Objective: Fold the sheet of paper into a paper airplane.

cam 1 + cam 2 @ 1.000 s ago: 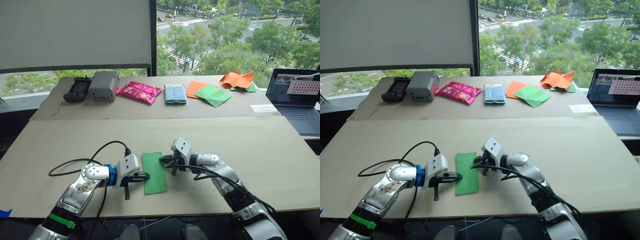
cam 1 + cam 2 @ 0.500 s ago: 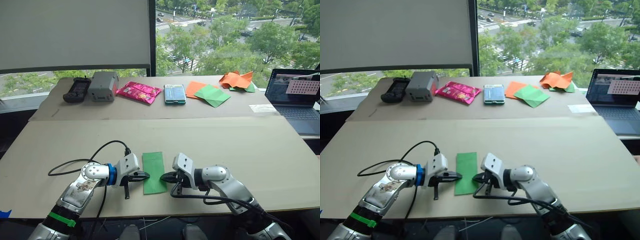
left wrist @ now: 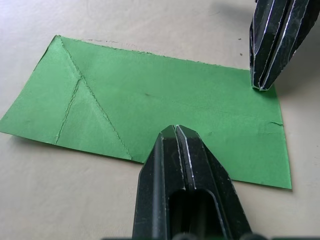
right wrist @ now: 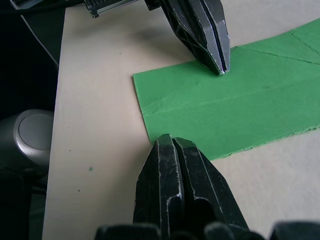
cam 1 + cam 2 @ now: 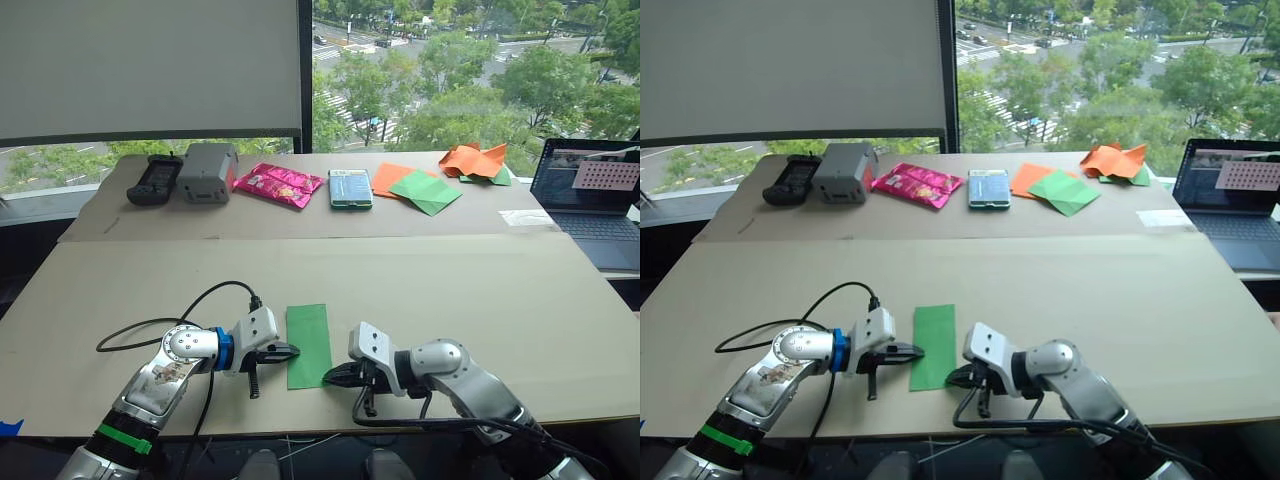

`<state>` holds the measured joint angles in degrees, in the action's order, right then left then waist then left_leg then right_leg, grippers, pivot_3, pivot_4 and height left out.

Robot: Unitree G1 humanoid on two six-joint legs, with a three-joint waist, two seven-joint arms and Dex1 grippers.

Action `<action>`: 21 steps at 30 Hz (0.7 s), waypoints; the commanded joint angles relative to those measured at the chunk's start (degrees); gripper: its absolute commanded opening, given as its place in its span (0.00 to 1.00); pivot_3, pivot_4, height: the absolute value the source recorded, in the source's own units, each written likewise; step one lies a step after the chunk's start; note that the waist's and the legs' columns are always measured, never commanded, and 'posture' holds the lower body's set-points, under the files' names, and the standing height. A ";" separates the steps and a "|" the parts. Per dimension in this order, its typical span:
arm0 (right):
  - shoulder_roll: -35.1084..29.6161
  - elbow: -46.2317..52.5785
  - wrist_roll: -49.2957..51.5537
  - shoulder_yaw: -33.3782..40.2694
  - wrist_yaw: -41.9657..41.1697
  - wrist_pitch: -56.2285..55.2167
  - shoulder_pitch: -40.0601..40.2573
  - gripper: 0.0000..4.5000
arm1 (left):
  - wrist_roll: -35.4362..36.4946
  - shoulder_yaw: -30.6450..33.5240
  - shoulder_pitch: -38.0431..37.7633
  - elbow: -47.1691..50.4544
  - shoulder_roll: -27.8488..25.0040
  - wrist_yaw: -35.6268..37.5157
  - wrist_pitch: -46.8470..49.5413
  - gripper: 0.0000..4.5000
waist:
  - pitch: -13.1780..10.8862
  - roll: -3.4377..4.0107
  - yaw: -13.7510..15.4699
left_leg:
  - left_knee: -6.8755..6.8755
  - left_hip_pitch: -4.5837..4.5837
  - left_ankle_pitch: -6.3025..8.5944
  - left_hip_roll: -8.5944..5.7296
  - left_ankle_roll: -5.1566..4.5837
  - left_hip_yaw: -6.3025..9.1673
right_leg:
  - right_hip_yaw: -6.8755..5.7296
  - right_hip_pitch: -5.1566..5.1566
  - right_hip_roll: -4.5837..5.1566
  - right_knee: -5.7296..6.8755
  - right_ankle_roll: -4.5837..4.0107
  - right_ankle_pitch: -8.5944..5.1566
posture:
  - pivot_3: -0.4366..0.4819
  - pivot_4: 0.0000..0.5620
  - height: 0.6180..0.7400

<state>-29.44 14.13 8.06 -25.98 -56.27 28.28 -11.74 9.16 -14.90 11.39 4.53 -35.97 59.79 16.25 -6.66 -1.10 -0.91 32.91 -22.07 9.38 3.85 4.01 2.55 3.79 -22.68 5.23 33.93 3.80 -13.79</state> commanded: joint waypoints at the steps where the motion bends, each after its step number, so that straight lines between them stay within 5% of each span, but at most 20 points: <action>1: -1.24 -3.24 -1.02 -3.23 -0.51 3.58 2.58 0.01 | -0.80 -0.59 0.20 -0.85 -0.34 0.31 0.10 0.00 | 0.00 -0.01 -0.01 | 0.00 0.00 0.00 0.00 0.00 0.00 | 0.00 0.00 0.00 0.00 0.00 0.00 | 0.48 0.27 0.82; 12: -0.94 13.44 14.58 14.50 1.50 3.57 2.67 0.01 | 6.38 6.25 1.95 4.07 -1.09 1.79 2.10 0.00 | -0.66 -0.12 0.08 | 0.00 -0.44 0.00 0.01 0.00 -0.01 | -0.01 -0.48 -0.03 0.00 0.00 0.00 | 0.48 0.27 0.82; 18: -0.89 15.41 13.64 15.05 6.46 5.16 4.97 0.01 | 13.76 12.60 0.35 8.98 -4.40 3.16 8.73 0.00 | -0.84 -0.24 0.05 | -0.07 -0.36 0.00 0.01 0.00 0.01 | -0.01 -0.47 -0.03 0.02 0.00 0.00 | 0.48 0.27 0.82; 21: -0.35 15.95 14.52 15.73 8.59 5.75 6.00 0.01 | 11.67 11.93 0.02 6.89 -5.92 3.11 7.30 0.00 | -0.87 -0.21 0.07 | -0.08 -0.36 0.00 0.01 0.00 0.01 | -0.01 -0.47 -0.01 -0.01 0.00 0.00 | 0.48 0.27 0.82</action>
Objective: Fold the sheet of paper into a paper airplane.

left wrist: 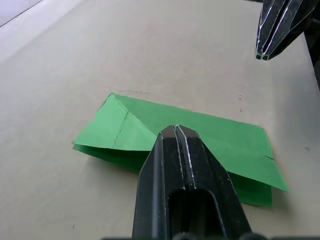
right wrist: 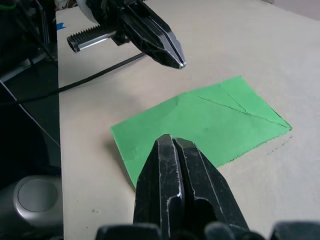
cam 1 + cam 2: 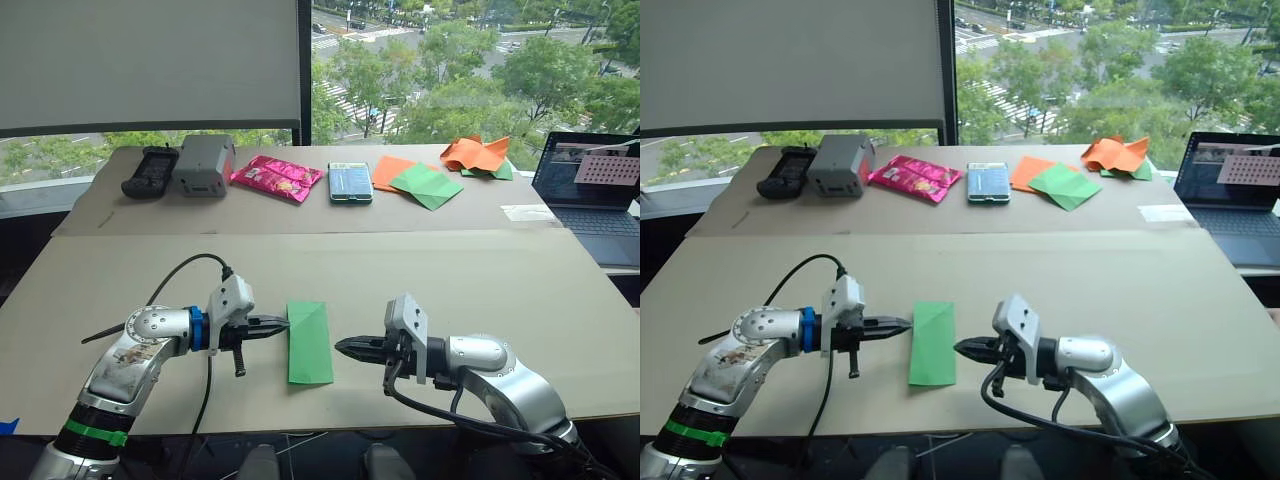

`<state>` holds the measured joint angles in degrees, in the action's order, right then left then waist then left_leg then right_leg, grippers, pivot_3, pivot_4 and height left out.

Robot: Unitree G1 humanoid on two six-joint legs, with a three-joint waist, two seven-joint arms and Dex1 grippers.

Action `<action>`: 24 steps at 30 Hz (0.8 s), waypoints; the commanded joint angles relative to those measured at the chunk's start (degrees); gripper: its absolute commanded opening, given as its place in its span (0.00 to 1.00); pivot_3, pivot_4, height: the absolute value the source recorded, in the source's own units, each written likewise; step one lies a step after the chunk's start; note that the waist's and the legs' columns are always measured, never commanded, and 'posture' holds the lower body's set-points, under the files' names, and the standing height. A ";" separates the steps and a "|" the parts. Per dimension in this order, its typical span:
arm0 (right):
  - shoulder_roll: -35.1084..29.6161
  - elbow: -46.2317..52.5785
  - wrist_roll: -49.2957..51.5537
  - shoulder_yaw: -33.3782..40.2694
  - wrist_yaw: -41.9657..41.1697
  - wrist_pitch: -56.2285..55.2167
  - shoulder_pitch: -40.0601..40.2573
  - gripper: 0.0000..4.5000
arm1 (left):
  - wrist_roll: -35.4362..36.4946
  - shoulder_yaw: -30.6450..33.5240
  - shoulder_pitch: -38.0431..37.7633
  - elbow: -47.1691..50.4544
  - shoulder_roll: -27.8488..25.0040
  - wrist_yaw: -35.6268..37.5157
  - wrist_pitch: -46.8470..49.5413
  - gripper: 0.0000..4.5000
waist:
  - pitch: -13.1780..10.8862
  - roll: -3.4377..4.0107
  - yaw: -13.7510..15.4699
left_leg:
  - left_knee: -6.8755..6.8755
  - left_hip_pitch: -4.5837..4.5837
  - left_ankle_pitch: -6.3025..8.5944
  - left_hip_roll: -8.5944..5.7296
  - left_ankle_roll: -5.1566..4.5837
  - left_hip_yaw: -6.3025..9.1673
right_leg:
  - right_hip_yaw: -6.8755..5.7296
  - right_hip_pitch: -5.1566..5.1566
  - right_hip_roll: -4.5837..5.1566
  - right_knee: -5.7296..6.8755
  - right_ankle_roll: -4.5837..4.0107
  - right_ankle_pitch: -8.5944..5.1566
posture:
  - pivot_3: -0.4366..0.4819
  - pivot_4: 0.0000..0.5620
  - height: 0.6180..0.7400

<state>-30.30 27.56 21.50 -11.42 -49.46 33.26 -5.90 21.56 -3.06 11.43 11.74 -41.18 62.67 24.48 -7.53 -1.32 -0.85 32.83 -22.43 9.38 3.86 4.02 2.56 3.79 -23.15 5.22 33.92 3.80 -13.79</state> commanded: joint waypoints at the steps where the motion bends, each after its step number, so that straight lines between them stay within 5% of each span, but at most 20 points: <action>1: 0.69 2.64 1.47 1.46 2.36 0.92 0.47 0.01 | -1.79 -0.52 0.03 -1.17 -0.86 0.01 -1.82 0.00 | -0.01 0.02 0.05 | 0.00 0.00 0.00 0.00 0.00 -0.01 | 0.00 0.00 0.01 -0.02 0.00 0.00 | 0.48 0.27 0.82; 10: -0.47 6.80 5.26 4.83 4.88 3.74 3.97 0.01 | -6.04 -6.25 2.02 -4.63 1.96 -0.37 -5.79 0.00 | -0.06 -0.04 0.11 | 0.01 -0.11 0.00 0.00 0.00 -0.03 | 0.00 0.02 0.02 -0.36 0.00 0.00 | 0.48 0.27 0.82; 24: -1.65 11.25 14.53 11.39 8.33 9.02 1.64 0.01 | -9.07 -15.13 13.67 -14.04 15.50 -0.13 -8.34 0.00 | -0.08 -0.04 0.05 | 0.13 -0.27 -0.07 -0.02 -0.11 0.00 | 0.00 0.10 -0.08 -0.23 0.04 0.03 | 0.48 0.27 0.82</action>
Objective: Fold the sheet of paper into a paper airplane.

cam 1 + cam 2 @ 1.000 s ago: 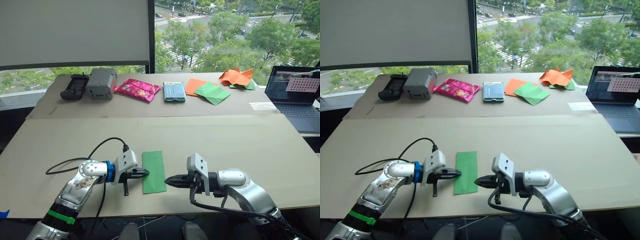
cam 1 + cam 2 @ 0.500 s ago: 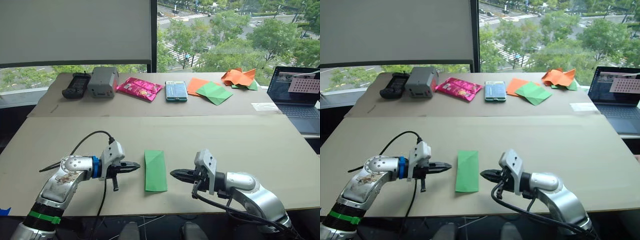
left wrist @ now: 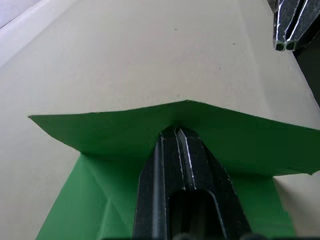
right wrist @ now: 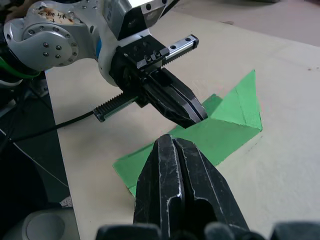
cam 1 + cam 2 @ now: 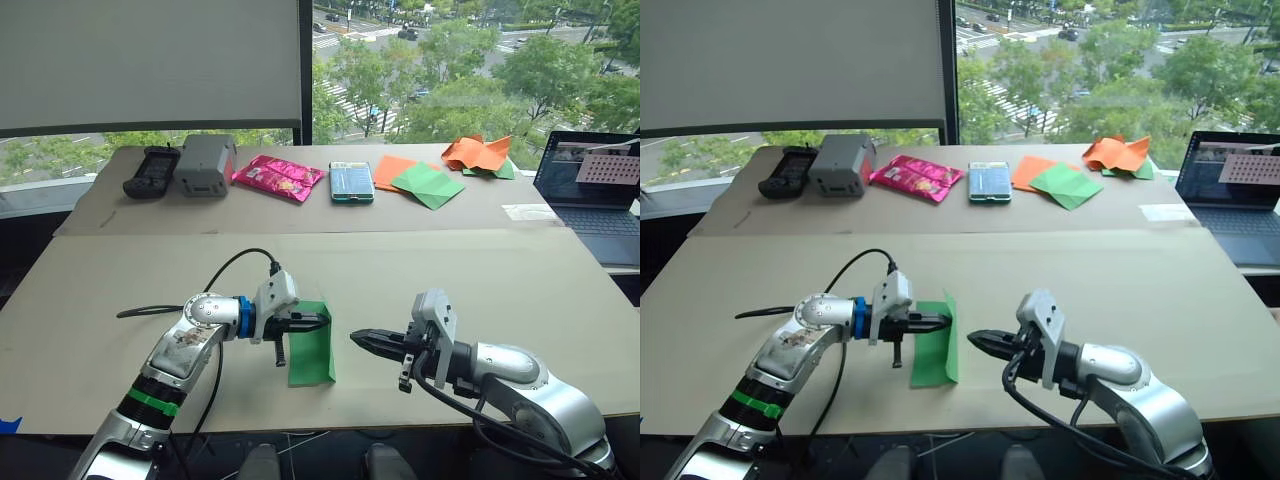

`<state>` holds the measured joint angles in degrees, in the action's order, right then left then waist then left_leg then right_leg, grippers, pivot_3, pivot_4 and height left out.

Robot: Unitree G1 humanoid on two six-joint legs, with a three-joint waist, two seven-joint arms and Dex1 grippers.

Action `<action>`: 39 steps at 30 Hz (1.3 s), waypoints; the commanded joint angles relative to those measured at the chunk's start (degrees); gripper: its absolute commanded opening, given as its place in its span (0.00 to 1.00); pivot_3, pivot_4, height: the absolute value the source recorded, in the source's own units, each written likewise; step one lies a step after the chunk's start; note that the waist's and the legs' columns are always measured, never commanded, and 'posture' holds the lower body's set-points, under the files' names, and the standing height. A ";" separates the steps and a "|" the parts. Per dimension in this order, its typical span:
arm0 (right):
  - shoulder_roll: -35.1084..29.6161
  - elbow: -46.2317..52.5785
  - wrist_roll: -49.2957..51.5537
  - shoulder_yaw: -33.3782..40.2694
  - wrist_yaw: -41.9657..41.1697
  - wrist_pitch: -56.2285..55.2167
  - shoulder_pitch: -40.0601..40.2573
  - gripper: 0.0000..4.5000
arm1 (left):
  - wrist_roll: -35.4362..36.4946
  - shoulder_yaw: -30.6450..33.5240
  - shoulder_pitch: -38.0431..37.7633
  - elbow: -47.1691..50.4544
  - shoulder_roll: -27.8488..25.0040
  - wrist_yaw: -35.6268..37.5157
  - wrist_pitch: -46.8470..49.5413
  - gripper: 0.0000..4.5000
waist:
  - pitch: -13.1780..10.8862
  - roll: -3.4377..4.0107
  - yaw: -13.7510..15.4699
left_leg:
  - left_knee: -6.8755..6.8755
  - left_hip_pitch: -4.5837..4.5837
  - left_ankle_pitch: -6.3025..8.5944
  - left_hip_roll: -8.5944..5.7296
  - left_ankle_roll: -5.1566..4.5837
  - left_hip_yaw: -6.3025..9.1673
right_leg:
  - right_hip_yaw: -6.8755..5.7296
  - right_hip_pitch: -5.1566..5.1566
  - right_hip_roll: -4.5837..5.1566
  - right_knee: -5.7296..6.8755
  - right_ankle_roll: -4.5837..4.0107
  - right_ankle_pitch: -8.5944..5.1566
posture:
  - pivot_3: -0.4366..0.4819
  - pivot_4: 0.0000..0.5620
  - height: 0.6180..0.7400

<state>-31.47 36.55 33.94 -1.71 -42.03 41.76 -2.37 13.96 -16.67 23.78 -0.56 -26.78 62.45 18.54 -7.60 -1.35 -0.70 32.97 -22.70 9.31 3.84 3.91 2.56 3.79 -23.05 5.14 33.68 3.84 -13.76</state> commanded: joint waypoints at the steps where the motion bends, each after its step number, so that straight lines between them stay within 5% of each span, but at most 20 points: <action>1: -0.61 2.01 1.76 1.25 1.21 0.52 -2.40 0.01 | -1.80 -1.72 1.61 -2.77 1.66 0.07 -2.78 0.00 | 0.00 0.00 -0.14 | 0.00 0.00 0.00 0.00 0.00 0.00 | 0.01 -0.02 -0.02 0.02 0.01 0.00 | 0.48 0.27 0.82; 13: -0.57 -10.37 -13.21 -12.69 8.21 1.26 -9.66 0.01 | -2.39 -1.34 1.74 -3.53 2.13 0.48 -3.77 0.00 | 0.09 0.14 0.15 | 0.03 0.00 -0.02 -0.04 -0.03 0.12 | 0.01 -0.01 -0.05 0.29 0.01 0.01 | 0.48 0.27 0.82; 22: 0.51 -13.38 -15.79 -13.76 8.20 0.07 -6.75 0.01 | -2.19 1.17 -4.38 -0.99 -3.90 0.11 -2.82 0.00 | 0.11 0.18 -0.35 | -0.03 0.14 -0.23 -0.01 -0.38 0.14 | 0.02 0.01 -0.08 0.39 0.01 0.01 | 0.48 0.27 0.82; 39: 1.99 -17.25 -19.24 -14.08 8.82 -2.74 -4.19 0.01 | -5.81 0.54 -8.03 -6.24 -5.17 -2.29 -6.18 0.00 | 0.37 0.18 -0.04 | -0.02 0.42 0.02 -0.02 0.03 0.15 | 0.02 0.25 -0.05 0.34 0.00 0.00 | 0.48 0.27 0.82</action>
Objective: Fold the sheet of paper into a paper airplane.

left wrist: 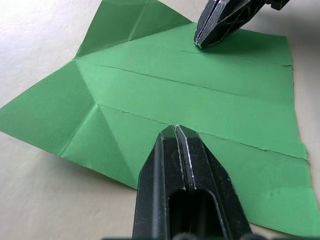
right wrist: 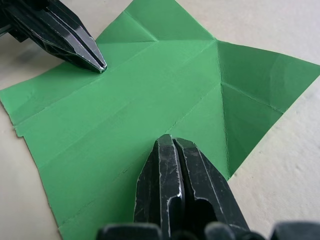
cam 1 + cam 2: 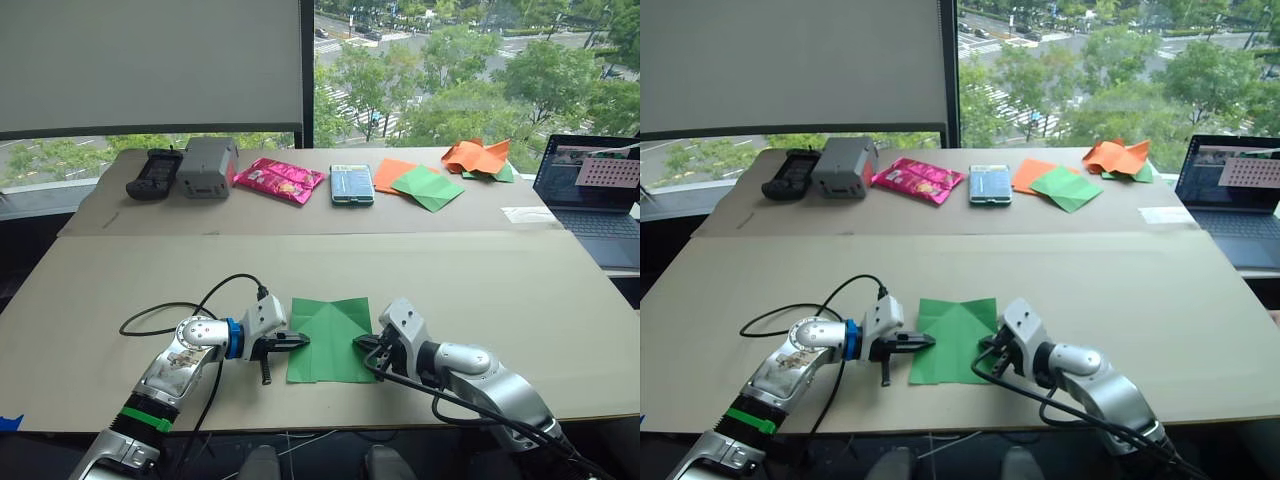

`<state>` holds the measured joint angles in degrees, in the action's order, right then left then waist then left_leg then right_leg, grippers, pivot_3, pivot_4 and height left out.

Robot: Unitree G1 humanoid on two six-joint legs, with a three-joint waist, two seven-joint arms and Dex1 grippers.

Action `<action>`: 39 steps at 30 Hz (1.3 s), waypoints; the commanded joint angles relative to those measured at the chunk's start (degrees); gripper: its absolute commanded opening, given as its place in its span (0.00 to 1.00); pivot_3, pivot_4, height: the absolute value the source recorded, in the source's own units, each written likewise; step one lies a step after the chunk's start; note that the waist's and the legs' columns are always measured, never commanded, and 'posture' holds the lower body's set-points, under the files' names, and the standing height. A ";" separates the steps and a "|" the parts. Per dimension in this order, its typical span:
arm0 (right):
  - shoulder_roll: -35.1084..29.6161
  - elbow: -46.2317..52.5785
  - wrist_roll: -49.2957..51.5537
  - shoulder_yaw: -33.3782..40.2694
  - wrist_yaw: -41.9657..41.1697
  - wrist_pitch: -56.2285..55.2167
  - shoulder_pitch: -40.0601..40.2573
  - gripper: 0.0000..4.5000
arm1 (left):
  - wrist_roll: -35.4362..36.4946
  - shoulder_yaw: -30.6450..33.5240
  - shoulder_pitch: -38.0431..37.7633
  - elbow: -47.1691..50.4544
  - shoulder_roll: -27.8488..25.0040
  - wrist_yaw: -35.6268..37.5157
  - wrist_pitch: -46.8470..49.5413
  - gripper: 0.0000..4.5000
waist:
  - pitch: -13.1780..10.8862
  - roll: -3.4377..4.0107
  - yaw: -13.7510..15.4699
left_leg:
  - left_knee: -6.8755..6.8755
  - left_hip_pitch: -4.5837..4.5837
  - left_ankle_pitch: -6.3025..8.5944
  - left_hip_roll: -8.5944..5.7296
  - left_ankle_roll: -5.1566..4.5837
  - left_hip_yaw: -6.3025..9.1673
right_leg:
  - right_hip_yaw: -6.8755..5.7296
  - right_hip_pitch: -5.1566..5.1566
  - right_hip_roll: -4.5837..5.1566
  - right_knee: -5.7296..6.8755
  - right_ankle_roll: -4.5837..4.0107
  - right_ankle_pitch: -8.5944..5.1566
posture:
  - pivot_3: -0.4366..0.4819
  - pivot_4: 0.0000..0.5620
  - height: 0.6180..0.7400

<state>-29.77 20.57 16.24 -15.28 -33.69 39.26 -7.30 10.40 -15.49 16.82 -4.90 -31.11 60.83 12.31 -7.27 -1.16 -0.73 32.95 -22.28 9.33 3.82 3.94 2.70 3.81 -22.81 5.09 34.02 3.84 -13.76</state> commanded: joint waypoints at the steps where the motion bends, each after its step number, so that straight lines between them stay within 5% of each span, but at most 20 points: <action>1: 0.77 -0.73 -1.19 0.06 0.48 -1.23 0.67 0.01 | -1.92 -0.29 -1.09 -1.54 -0.79 -0.74 0.19 0.00 | 0.06 -0.01 -0.02 | 0.00 0.01 0.00 0.00 0.00 0.00 | 0.00 0.02 0.00 0.00 0.00 0.00 | 0.48 0.27 0.82; 7: 4.92 7.23 5.57 7.80 0.68 -1.92 -1.04 0.01 | 2.64 5.59 -1.54 5.67 -2.33 -1.57 3.48 0.00 | -0.05 0.07 -0.29 | -0.02 -0.13 0.00 0.01 0.00 0.00 | 0.00 -0.18 -0.01 0.03 0.00 0.00 | 0.48 0.27 0.82; 15: 5.66 6.97 3.54 9.78 7.04 2.94 -1.69 0.59 | 8.01 9.98 -4.75 17.94 -4.89 -3.02 11.15 0.00 | -0.14 -0.01 0.02 | -0.06 -0.19 0.00 0.00 -0.01 0.00 | 0.00 -0.19 0.00 0.03 0.00 0.00 | 0.48 0.27 0.82; 34: 11.01 -6.42 1.89 9.27 7.78 0.52 -4.47 0.59 | 6.63 6.16 -6.57 17.16 -4.79 -3.88 10.34 0.00 | -0.18 -0.02 -0.18 | -0.06 -0.20 -0.02 0.02 -0.03 0.00 | 0.00 -0.23 -0.03 0.03 -0.01 0.01 | 0.48 0.27 0.82; 39: 10.90 -5.31 1.30 8.45 7.26 -0.32 -3.71 0.24 | 5.34 5.25 -6.66 14.89 -4.22 -4.34 9.33 0.00 | -0.18 -0.02 -0.16 | -0.05 -0.20 -0.01 0.02 -0.02 0.00 | 0.01 -0.24 -0.03 0.03 -0.01 0.01 | 0.48 0.27 0.82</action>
<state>-18.95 13.30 17.43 -6.92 -25.99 40.56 -10.73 16.23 -10.19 10.15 9.95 -35.52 56.78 23.42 -7.45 -1.18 -0.89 32.90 -22.48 9.32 3.83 3.92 2.71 3.82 -23.05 5.06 34.05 3.83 -13.76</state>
